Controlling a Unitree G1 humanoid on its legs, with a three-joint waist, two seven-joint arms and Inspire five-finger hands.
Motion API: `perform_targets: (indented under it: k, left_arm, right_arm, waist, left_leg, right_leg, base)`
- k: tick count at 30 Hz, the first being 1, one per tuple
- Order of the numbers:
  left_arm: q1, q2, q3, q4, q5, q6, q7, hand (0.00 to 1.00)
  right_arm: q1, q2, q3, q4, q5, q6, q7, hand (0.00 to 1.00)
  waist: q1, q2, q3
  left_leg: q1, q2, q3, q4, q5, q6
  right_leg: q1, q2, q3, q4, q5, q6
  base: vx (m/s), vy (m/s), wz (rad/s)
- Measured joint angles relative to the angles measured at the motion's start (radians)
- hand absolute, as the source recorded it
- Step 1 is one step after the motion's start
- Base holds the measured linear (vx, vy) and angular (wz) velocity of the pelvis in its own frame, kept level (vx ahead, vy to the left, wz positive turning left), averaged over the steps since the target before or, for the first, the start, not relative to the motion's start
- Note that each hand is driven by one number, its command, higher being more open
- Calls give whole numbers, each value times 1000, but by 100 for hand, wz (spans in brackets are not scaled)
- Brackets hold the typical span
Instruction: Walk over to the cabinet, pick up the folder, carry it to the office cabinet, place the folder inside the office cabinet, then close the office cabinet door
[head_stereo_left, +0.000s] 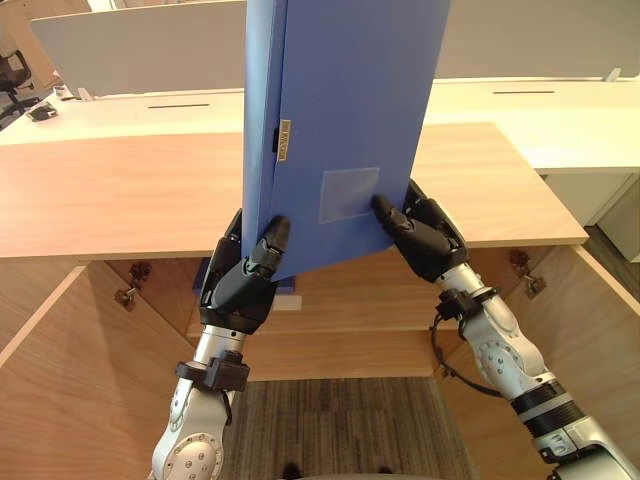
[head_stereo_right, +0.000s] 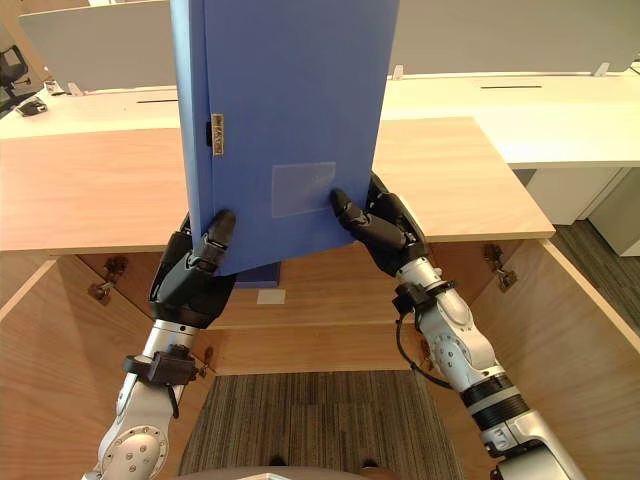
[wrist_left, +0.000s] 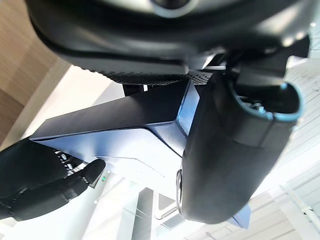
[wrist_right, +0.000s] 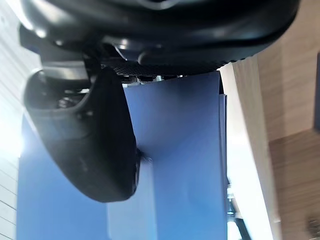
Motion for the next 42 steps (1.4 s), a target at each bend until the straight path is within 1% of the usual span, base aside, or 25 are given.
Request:
perform_targets:
  k: [4, 10, 11, 12, 13, 17, 18, 19, 20, 22, 23, 24, 25, 26, 27, 28, 30, 33, 34, 35, 37, 38, 40, 41, 42]
  left_arm:
    - [-1, -40, 9, 0, -22, 11, -44, 0]
    - [-1, -80, 27, -2, -38, 22, -88, 0]
    - [-1, -88, 32, -3, -37, 24, -90, 100]
    - [1, -91, 35, -3, -36, 25, -90, 100]
    - [7, -112, 50, -3, -31, 26, -91, 100]
    - [32, -157, 103, -6, 69, 26, -89, 100]
    - [53, -175, 136, -6, 102, 26, -86, 100]
    - [75, -199, 184, -6, 141, 25, -78, 100]
    - [88, -212, 211, -7, 166, 21, -70, 100]
    - [136, -260, 333, -6, 247, 1, -29, 100]
    - [163, -288, 410, 1, 295, -12, 17, 100]
    - [174, -303, 451, 8, 322, -18, 43, 100]
    - [201, -332, 537, 42, 384, -35, 100, 100]
    - [210, -342, 563, 59, 401, -36, 118, 100]
    - [229, -354, 612, 103, 424, -39, 148, 100]
    - [240, -360, 633, 137, 455, -39, 170, 100]
    - [259, -362, 647, 218, 505, -36, 187, 100]
    - [269, -362, 636, 363, 579, -10, 185, 100]
    - [265, -357, 618, 463, 602, -1, 185, 100]
    - [261, -353, 610, 506, 616, 7, 183, 100]
    - [241, -334, 575, 676, 667, 41, 166, 100]
    - [232, -326, 565, 727, 683, 50, 157, 100]
    - [180, -283, 523, 962, 755, 72, 128, 100]
    - [162, -270, 514, 1024, 769, 78, 121, 100]
    - [112, -245, 507, 1205, 817, 97, 118, 100]
  right_arm:
    - [39, 97, -31, -14, 42, -6, 16, 0]
    - [44, 158, -61, -28, 40, -4, 33, 0]
    - [52, 183, -83, -53, 39, -4, 33, 0]
    - [59, 199, -93, -71, 39, -4, 34, 0]
    - [70, 230, -112, -110, 30, -7, 33, 0]
    - [85, 291, -135, -214, 11, -13, 24, 0]
    - [93, 310, -145, -258, -8, -14, 22, 0]
    - [108, 330, -162, -307, -32, -15, 20, 0]
    - [116, 337, -171, -328, -52, -19, 19, 0]
    - [148, 349, -211, -398, -104, -35, 14, 0]
    - [164, 352, -241, -427, -127, -46, 10, 0]
    - [172, 354, -258, -439, -137, -54, 9, 0]
    - [193, 359, -301, -467, -174, -69, -3, 0]
    - [198, 360, -317, -475, -188, -73, -10, 0]
    - [202, 359, -341, -478, -216, -80, -19, 0]
    - [204, 359, -355, -478, -237, -81, -27, 0]
    - [216, 357, -358, -477, -278, -81, -47, 0]
    - [235, 349, -309, -457, -366, -66, -60, 0]
    - [235, 325, -255, -427, -402, -60, -62, 0]
    - [235, 315, -234, -414, -416, -54, -62, 0]
    - [234, 280, -143, -357, -479, -32, -61, 0]
    - [234, 270, -116, -336, -495, -25, -61, 0]
    - [230, 231, -5, -235, -556, -1, -57, 0]
    - [227, 223, 23, -207, -570, 6, -57, 0]
    - [221, 198, 110, -110, -643, 33, -56, 0]
  waist:
    - [-1, 0, -2]
    - [9, -3, -3]
    - [9, -3, -3]
    - [10, -3, -3]
    - [9, -4, -4]
    - [9, -13, -9]
    - [9, -14, -10]
    - [10, -15, -10]
    - [11, -15, -10]
    - [12, -18, -12]
    - [12, -20, -13]
    - [12, -21, -14]
    - [15, -22, -15]
    - [15, -22, -15]
    - [15, -23, -15]
    - [15, -23, -15]
    - [15, -23, -15]
    - [18, -25, -16]
    - [17, -26, -18]
    - [16, -27, -19]
    - [16, -31, -23]
    - [16, -34, -24]
    - [17, -45, -26]
    - [18, -48, -25]
    - [23, -53, -10]
  left_leg:
    - [0, 0, 2, 0, 0, 0]
    - [-2, 0, 2, 0, 0, 0]
    - [-2, 0, 2, 0, 0, 0]
    - [-3, 0, 2, 0, 0, 0]
    - [-3, 0, 2, 0, 0, 0]
    - [-3, 2, 2, -1, 0, 0]
    - [-4, 2, 2, -1, 0, -1]
    - [-4, 2, 0, -1, 0, -1]
    - [-5, 2, 0, -3, 0, -1]
    - [-6, 2, -4, -6, 0, -1]
    - [-8, 2, -7, -6, 0, -1]
    - [-8, 2, -9, -6, 0, -1]
    - [-8, 1, -14, -6, 0, -1]
    - [-9, 1, -16, -6, 0, -1]
    - [-11, 1, -21, -6, 1, -1]
    - [-14, 0, -26, -7, 2, -2]
    - [-20, 0, -36, -7, 5, -2]
    - [-30, 1, -44, -7, 10, -4]
    - [-34, 2, -46, -7, 12, -4]
    - [-36, 3, -47, -7, 12, -4]
    - [-45, 3, -47, -7, 15, -5]
    - [-47, 4, -48, -7, 15, -5]
    - [-64, 10, -48, -6, 20, -6]
    - [-70, 11, -48, -6, 21, -6]
    - [-86, 15, -39, 0, 23, -7]
  right_leg:
    - [-2, 0, 2, 0, 0, 0]
    - [-5, 1, 3, -1, 0, 0]
    - [-5, 1, 3, -1, 0, 0]
    - [-6, 1, 3, -2, 0, 0]
    - [-6, 1, 3, -2, 0, 0]
    - [-6, 2, 3, -3, 0, 0]
    - [-6, 3, 3, -3, 0, 0]
    - [-5, 2, 1, -3, 0, 0]
    - [-5, 2, 0, -4, 0, 0]
    - [-4, 2, -4, -5, 0, 0]
    - [-3, 2, -8, -6, 0, 1]
    - [-1, 1, -10, -7, 0, 1]
    - [2, 1, -15, -10, 0, 1]
    - [2, 0, -18, -10, -1, 1]
    - [2, 0, -22, -11, -1, 1]
    - [2, -1, -27, -11, -1, 1]
    - [1, -2, -36, -11, -1, 1]
    - [-5, -2, -46, -11, -1, 1]
    - [-10, -2, -48, -11, -1, 1]
    - [-14, -2, -48, -11, -1, 1]
    - [-21, -2, -48, -10, -1, 1]
    - [-24, -2, -49, -10, -1, 1]
    - [-41, -1, -48, -10, 1, -1]
    - [-46, -1, -48, -10, 3, -2]
    - [-66, 3, -38, -8, 8, -6]
  base:
    - [0, 0, 0]
    - [0, 0, 0]
    - [0, 0, 0]
    - [0, 0, 0]
    - [0, 0, 0]
    - [0, 0, 0]
    - [0, 0, 0]
    - [0, 0, 0]
    - [0, 0, 4]
    - [0, 0, 6]
    - [0, 0, 8]
    - [0, 0, 10]
    - [0, 0, 9]
    - [-8, -4, 11]
    - [-12, -6, 11]
    - [-24, -11, 16]
    - [-31, -13, 16]
    - [-43, -17, 9]
    - [-32, -11, 2]
    - [-39, -11, 2]
    - [0, 0, 0]
    - [0, 0, 0]
    - [0, 0, 0]
    - [16, -14, -9]
    - [1, -8, -14]
